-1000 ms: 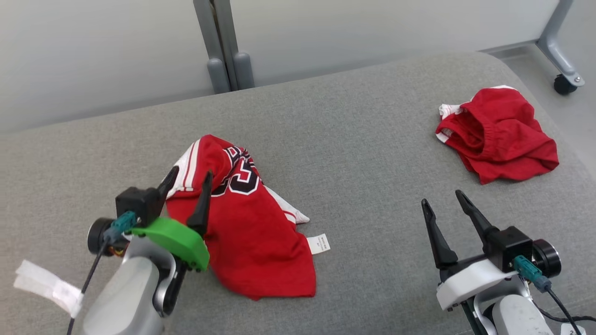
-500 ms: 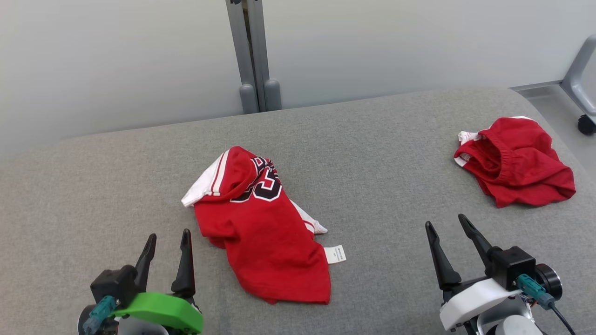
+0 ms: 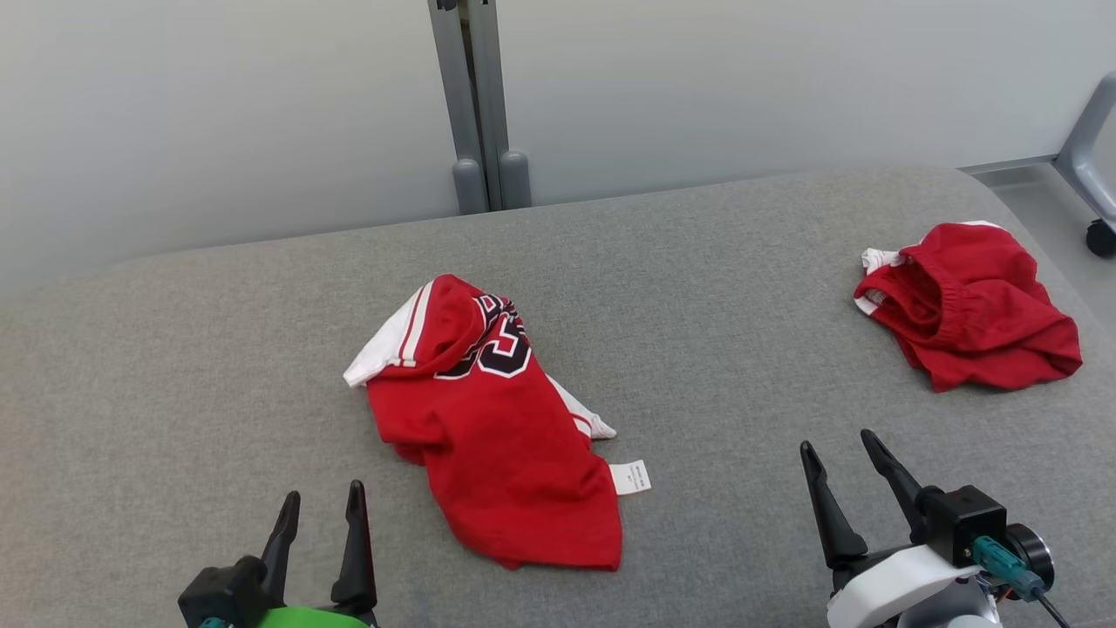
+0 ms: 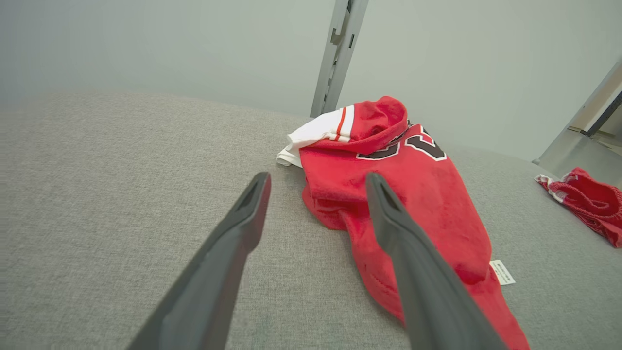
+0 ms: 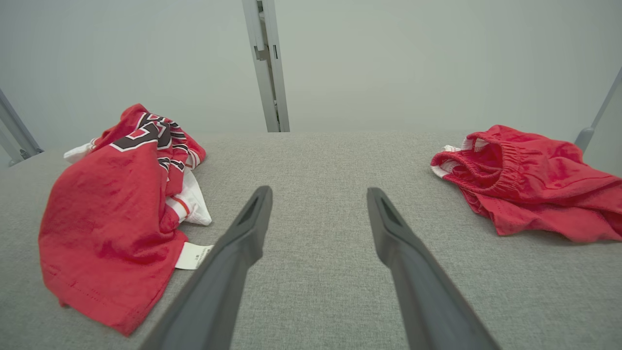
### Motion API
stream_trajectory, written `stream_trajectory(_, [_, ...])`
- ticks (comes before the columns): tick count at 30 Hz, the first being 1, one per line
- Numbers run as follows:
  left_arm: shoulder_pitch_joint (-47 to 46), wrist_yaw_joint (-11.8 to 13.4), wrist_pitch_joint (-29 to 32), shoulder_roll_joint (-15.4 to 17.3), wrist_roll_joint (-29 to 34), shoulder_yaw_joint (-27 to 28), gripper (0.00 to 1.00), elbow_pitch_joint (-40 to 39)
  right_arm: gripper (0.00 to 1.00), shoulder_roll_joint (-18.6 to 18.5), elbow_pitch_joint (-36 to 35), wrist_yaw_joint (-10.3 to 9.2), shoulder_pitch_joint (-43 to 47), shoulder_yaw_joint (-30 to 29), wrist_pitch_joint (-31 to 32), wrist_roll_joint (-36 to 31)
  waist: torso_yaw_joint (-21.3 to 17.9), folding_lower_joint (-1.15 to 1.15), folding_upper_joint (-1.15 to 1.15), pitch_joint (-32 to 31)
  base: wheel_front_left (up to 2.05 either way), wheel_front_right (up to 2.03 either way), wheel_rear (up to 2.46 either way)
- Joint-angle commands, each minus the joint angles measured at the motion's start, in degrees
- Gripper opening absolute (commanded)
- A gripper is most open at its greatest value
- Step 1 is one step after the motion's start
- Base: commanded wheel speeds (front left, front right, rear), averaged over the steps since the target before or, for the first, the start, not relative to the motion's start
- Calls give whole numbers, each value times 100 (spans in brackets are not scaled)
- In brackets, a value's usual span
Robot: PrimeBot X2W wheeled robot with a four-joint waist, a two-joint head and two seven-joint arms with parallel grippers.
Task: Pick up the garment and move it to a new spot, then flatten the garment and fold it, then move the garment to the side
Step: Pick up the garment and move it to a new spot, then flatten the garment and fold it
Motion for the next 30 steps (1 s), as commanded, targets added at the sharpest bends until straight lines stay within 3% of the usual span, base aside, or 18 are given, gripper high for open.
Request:
stream_trajectory(1, [68, -30, -2, -3, 87, 56, 100, -27, 100, -16, 25, -7, 42, -26, -28, -23, 14, 0, 0, 18, 0, 0, 0])
stream_trajectory(30, [-217, -213, -2, -146, 260, 211, 100, 179, 100, -16, 163, -8, -167, -25, -28, -32, 96, 0, 0, 120, 0, 0, 0])
